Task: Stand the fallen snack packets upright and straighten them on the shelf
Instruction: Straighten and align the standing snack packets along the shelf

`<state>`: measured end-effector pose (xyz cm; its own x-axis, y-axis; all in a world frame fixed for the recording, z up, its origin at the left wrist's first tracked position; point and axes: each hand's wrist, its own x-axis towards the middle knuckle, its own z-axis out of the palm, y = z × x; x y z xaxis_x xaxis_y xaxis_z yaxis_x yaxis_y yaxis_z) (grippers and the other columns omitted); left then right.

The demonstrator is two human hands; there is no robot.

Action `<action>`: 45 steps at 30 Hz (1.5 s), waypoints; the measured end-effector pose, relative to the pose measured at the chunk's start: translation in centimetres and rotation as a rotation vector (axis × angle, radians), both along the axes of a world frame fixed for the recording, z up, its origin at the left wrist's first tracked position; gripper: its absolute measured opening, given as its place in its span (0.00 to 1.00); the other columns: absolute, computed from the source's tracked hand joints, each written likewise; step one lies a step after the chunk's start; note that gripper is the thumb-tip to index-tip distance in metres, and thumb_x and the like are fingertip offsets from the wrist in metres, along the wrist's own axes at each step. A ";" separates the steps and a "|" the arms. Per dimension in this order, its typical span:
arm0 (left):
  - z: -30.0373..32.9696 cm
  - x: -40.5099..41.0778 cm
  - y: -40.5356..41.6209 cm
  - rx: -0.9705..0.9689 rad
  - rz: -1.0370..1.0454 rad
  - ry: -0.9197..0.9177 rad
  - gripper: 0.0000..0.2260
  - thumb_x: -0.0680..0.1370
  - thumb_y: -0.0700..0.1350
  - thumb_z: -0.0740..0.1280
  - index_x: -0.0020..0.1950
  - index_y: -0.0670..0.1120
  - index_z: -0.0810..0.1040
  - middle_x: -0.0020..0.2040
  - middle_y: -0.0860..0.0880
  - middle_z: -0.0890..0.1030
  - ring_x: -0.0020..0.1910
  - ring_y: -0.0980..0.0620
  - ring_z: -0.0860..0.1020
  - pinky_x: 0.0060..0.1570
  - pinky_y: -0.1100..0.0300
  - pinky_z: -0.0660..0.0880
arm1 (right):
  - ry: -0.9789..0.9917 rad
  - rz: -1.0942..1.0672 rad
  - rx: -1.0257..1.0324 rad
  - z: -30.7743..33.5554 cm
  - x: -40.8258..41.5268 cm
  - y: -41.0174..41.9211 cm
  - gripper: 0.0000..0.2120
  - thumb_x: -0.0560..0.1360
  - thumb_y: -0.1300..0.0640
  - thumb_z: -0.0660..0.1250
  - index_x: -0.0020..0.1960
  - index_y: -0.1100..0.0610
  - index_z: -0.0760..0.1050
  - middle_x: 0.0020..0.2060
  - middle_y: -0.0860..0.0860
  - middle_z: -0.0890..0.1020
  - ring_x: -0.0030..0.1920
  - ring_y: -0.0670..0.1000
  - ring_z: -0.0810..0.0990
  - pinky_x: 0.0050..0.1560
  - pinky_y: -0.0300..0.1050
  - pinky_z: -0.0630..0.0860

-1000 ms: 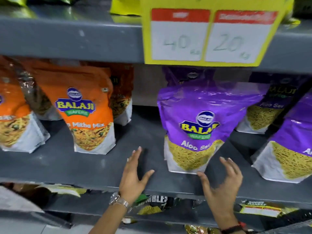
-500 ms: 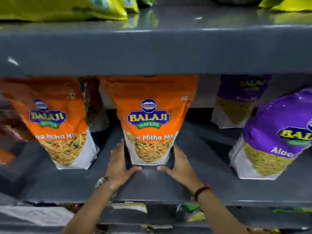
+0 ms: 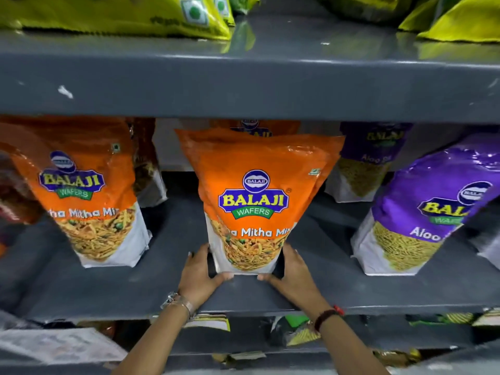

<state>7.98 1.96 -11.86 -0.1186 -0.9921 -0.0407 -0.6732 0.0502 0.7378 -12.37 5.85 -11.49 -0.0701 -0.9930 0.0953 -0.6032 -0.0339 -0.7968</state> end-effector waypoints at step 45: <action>2.3 18.2 -0.3 -0.292 0.372 0.036 0.44 0.66 0.52 0.72 0.71 0.42 0.47 0.75 0.39 0.51 0.74 0.43 0.48 0.73 0.45 0.46 | 0.036 0.232 -0.128 2.4 18.3 -2.4 0.34 0.73 0.50 0.65 0.72 0.55 0.51 0.74 0.52 0.58 0.73 0.49 0.54 0.70 0.36 0.48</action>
<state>26.19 1.64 -9.52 0.2507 -0.9369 0.2436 -0.6590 0.0192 0.7519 5.93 3.50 -9.13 0.1635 -0.9618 0.2194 -0.5954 -0.2736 -0.7554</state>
